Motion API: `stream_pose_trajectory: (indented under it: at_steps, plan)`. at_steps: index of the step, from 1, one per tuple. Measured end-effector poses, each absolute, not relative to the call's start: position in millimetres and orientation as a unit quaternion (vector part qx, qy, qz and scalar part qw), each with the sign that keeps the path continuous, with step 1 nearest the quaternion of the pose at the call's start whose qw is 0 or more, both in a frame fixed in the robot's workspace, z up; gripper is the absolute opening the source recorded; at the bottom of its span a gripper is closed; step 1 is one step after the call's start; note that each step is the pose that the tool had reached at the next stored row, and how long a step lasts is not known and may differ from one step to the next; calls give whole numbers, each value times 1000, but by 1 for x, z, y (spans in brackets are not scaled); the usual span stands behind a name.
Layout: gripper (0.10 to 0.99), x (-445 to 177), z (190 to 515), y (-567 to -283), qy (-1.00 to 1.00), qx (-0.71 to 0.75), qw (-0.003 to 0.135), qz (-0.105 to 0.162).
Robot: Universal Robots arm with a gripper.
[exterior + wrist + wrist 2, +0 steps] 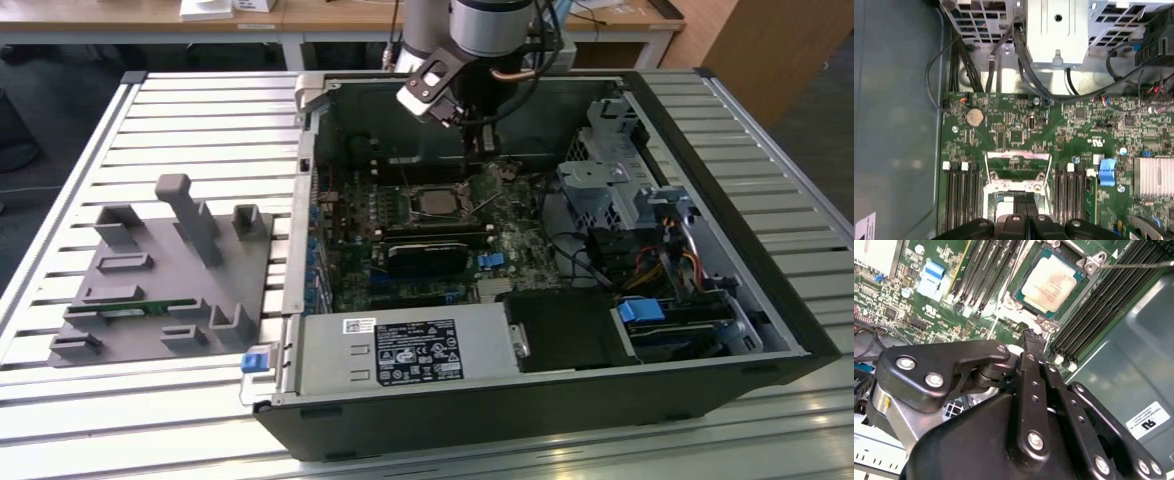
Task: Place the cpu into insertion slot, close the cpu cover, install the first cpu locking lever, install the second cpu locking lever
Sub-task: 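Close the cpu cover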
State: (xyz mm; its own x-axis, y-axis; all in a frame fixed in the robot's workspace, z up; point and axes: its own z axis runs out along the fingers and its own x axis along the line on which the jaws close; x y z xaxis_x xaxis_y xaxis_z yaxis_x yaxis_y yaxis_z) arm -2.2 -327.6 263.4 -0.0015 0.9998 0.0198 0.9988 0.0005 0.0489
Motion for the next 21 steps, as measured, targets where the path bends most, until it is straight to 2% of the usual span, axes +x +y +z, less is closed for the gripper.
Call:
stream_pose_trajectory:
  at_steps: [7,12,21]
  plan:
    - [106,2,263,-328,707,706,9,25]
    - [106,7,263,-327,707,706,1,32]
    - [106,27,261,-326,709,705,-2,29]
